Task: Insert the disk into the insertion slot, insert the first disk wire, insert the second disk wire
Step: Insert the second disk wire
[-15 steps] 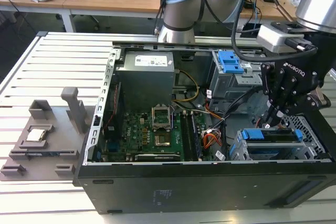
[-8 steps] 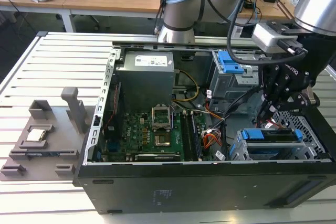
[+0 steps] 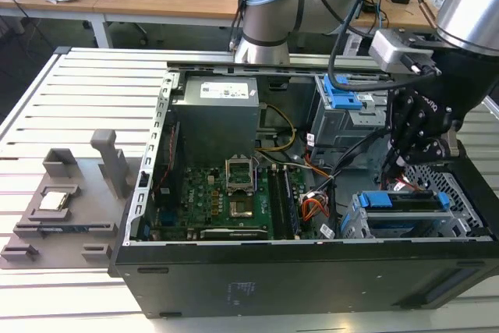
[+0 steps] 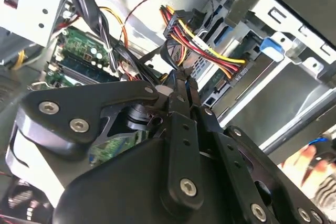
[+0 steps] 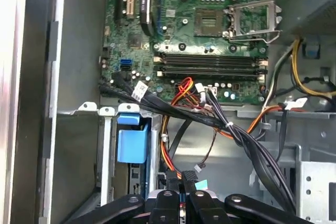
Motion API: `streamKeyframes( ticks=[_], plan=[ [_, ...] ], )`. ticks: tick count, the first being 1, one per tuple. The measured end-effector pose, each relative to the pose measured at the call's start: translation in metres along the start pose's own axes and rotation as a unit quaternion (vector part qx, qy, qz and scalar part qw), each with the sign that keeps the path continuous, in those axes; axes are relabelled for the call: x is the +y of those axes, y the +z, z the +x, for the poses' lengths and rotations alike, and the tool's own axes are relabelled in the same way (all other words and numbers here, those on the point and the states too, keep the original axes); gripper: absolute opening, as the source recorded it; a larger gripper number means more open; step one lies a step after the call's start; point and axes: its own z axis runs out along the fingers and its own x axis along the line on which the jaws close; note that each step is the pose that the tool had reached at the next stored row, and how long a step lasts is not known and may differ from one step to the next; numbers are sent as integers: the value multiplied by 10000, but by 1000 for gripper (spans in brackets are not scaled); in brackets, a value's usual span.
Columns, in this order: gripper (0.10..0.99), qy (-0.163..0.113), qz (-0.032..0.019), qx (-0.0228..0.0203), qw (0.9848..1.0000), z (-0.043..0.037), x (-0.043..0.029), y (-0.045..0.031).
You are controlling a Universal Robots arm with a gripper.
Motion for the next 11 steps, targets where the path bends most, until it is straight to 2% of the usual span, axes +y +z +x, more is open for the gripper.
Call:
streamKeyframes(
  ticks=[3,8,11],
  plan=[
    [145,270,-17,-17,9996,0,0,3],
    [145,675,-42,-42,9977,-1,0,9],
    [145,682,-43,-42,9977,5,-1,8]
  ],
)
